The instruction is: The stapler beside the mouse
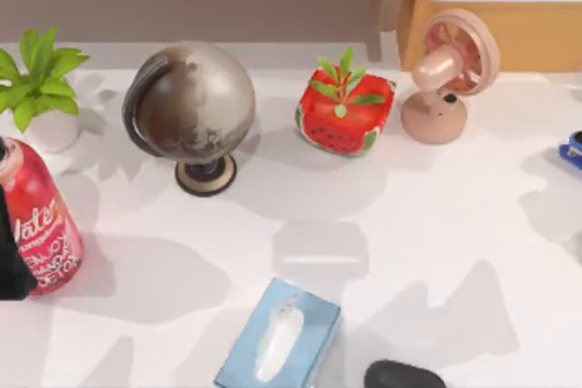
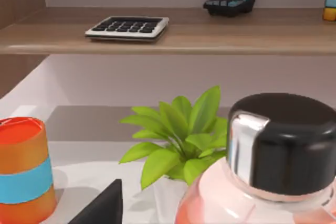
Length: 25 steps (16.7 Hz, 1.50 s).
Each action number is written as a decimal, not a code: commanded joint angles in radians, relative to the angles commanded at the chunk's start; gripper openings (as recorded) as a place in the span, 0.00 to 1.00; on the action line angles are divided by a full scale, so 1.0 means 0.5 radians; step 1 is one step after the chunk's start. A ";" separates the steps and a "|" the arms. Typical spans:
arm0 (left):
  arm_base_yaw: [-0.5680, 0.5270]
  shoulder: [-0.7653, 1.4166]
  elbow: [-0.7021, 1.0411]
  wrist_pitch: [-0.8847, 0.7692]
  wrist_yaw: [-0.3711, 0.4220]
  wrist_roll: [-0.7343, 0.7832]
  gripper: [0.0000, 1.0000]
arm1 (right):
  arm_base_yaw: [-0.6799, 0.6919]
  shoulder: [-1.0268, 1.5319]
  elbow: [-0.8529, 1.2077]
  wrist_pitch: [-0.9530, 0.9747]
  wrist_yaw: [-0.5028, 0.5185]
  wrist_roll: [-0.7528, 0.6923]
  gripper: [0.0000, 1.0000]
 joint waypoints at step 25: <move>0.000 0.000 0.000 0.000 0.000 0.000 1.00 | -0.083 2.562 1.770 -0.963 -0.061 -0.789 1.00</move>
